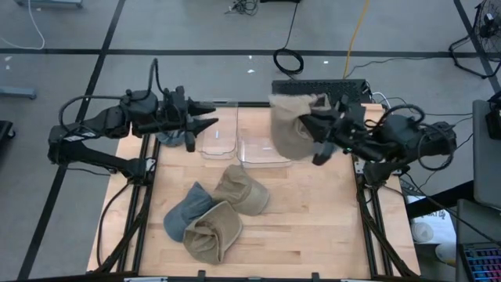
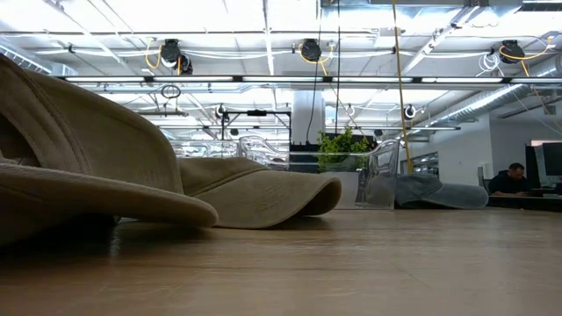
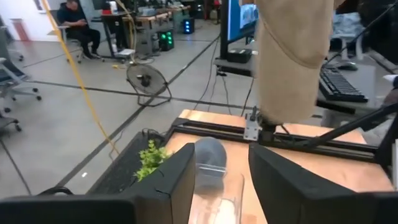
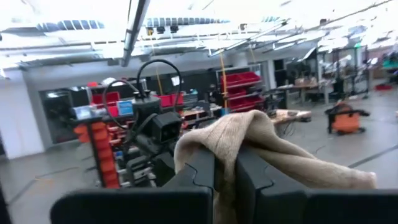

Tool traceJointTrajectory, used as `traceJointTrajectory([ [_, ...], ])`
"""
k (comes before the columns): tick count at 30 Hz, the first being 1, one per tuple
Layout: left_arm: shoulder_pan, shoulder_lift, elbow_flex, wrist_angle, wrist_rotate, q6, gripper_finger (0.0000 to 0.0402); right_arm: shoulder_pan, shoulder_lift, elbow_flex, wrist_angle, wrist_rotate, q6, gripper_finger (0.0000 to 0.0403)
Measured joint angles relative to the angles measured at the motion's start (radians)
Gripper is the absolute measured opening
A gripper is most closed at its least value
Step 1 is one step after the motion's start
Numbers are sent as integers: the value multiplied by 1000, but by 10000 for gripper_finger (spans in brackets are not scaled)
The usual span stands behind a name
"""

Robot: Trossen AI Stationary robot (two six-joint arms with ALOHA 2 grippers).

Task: Pick & Place hat
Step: Put the right brown cap into the right transparent bin

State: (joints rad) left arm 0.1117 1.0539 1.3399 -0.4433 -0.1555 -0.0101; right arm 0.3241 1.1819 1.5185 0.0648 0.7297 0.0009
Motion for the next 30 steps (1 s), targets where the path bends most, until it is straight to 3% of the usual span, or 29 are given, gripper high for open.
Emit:
traceJointTrajectory([
  [14,0,-2,0,2,248,-60,142,-72,-125,0,-408,-16,631,11],
  [21,0,-2,0,2,290,-107,128,-152,-126,0,-421,-104,894,11],
  [30,0,-2,0,51,290,-214,127,-202,-79,0,-420,-50,1079,11],
])
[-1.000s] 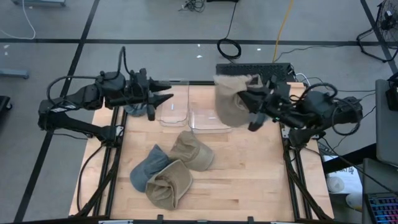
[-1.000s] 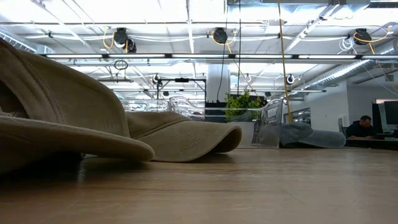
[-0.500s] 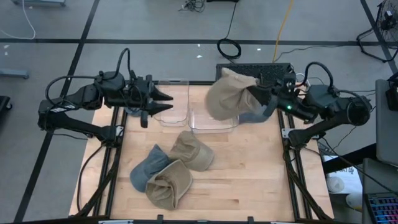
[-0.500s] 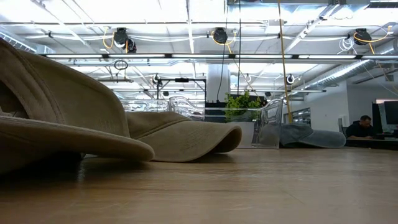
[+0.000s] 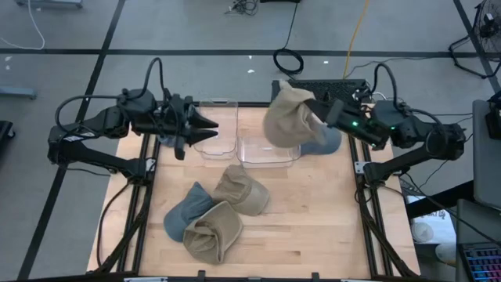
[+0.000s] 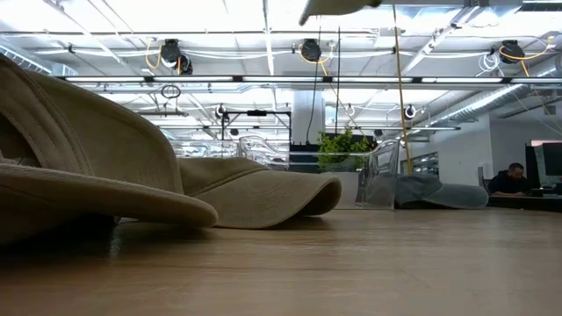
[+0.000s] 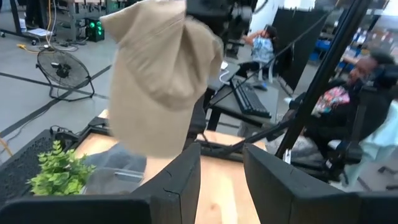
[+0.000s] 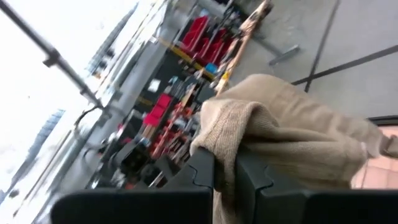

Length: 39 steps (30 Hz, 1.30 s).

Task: Pick & Place hat
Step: Put the right brown cap into the right transparent bin

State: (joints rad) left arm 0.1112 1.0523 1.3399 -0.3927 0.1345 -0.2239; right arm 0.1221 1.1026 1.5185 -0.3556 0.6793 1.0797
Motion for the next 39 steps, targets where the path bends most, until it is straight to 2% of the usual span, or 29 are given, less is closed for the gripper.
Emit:
traceJointTrajectory([
  [8,0,-4,0,57,0,-26,127,-35,87,0,-1,134,23,11],
  [16,1,-30,0,52,-1,-18,127,-61,175,0,-60,214,53,11],
  [27,1,-102,1,46,-3,46,127,-75,268,0,-196,233,139,11],
  [35,1,-125,0,43,-4,77,127,-89,326,1,-294,205,204,11],
  [39,1,-129,0,44,-3,88,127,-98,342,1,-365,190,307,11],
])
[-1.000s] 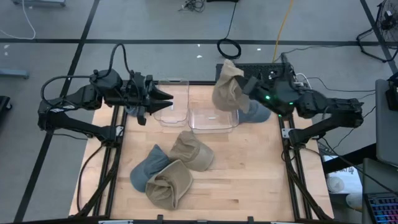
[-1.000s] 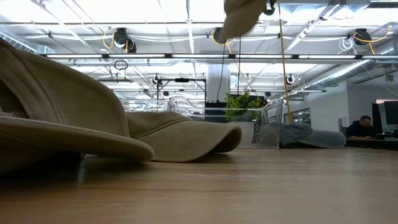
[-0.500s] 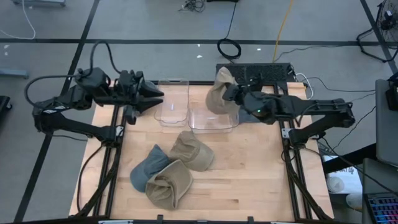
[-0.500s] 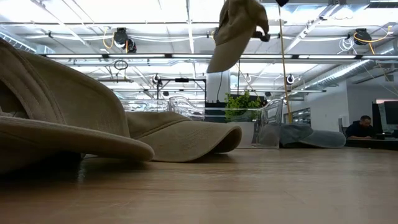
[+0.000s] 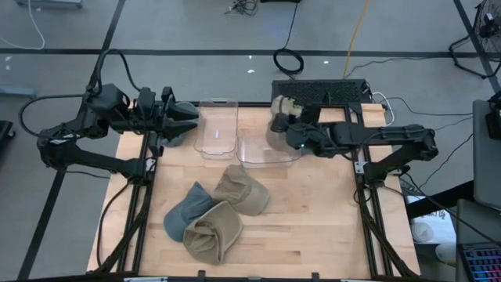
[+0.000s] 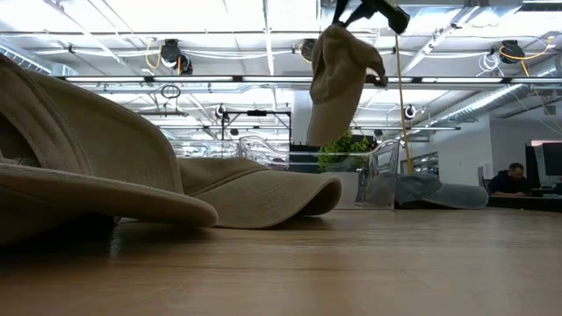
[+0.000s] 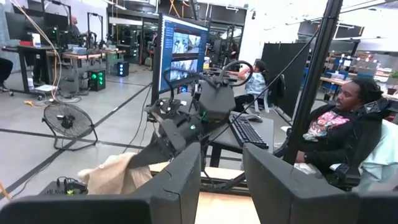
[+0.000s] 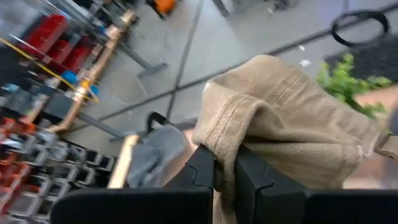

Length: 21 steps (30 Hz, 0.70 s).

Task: Pick & Place hat
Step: Put the right brown cap into the right transparent bin

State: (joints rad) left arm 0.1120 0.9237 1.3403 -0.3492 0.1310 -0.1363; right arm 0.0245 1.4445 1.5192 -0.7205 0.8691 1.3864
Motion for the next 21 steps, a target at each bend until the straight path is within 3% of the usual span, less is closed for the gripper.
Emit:
traceJointTrajectory([
  [6,0,0,0,0,0,0,127,-6,-1,-38,-82,-9,94,11],
  [21,0,0,0,2,0,2,127,-82,-13,-258,3,-139,204,11],
])
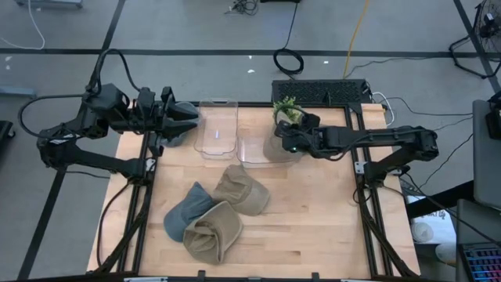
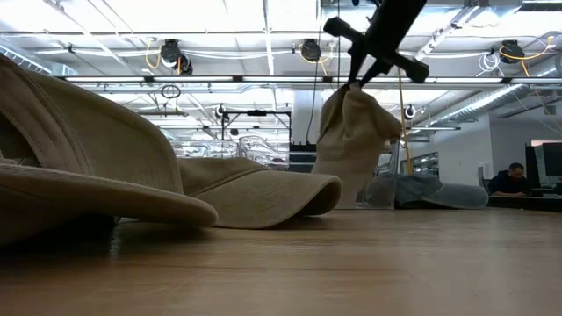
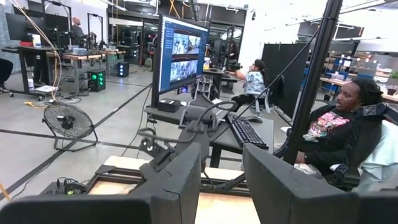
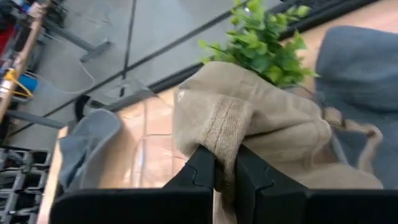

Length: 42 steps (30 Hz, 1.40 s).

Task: Pick & Place hat
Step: Put the right brown cap into the right transparent bin

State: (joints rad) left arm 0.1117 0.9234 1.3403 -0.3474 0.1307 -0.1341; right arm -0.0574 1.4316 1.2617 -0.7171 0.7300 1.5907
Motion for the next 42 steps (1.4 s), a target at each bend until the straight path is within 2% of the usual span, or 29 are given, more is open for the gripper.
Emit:
traceJointTrajectory([
  [8,0,0,0,0,0,-4,127,-30,-31,-74,-21,-28,58,11],
  [16,0,0,0,0,0,-2,127,-19,-45,-77,33,-59,96,11],
  [21,0,0,0,0,0,1,127,-17,-46,-77,161,-77,84,11],
  [27,0,0,0,0,1,8,127,-29,-46,-92,212,-81,106,11],
  [35,0,0,0,0,1,52,127,-28,-45,-209,531,-108,123,11],
  [42,0,0,0,0,2,54,127,-15,-45,-273,370,-153,233,11],
])
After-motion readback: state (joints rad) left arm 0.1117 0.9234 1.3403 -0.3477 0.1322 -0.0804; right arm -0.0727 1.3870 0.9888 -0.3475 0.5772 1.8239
